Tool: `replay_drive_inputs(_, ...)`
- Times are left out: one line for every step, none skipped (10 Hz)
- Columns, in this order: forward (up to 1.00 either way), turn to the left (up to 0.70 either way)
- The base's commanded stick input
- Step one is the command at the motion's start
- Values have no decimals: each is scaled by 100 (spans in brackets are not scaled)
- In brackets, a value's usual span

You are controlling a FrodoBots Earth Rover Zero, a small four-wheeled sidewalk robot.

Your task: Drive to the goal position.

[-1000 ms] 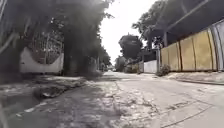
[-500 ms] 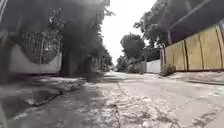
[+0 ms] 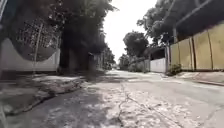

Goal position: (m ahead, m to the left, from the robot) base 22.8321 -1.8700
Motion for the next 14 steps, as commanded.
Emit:
replay_drive_inputs(100, -27)
replay_drive_inputs(100, -13)
replay_drive_inputs(100, -3)
replay_drive_inputs(100, -7)
replay_drive_inputs(100, -26)
replay_drive_inputs(100, 0)
replay_drive_inputs(100, -17)
replay_drive_inputs(100, -7)
replay_drive_inputs(100, 0)
replay_drive_inputs(100, 0)
replay_drive_inputs(100, 0)
replay_drive_inputs(100, 0)
replay_drive_inputs(100, -6)
replay_drive_inputs(100, -24)
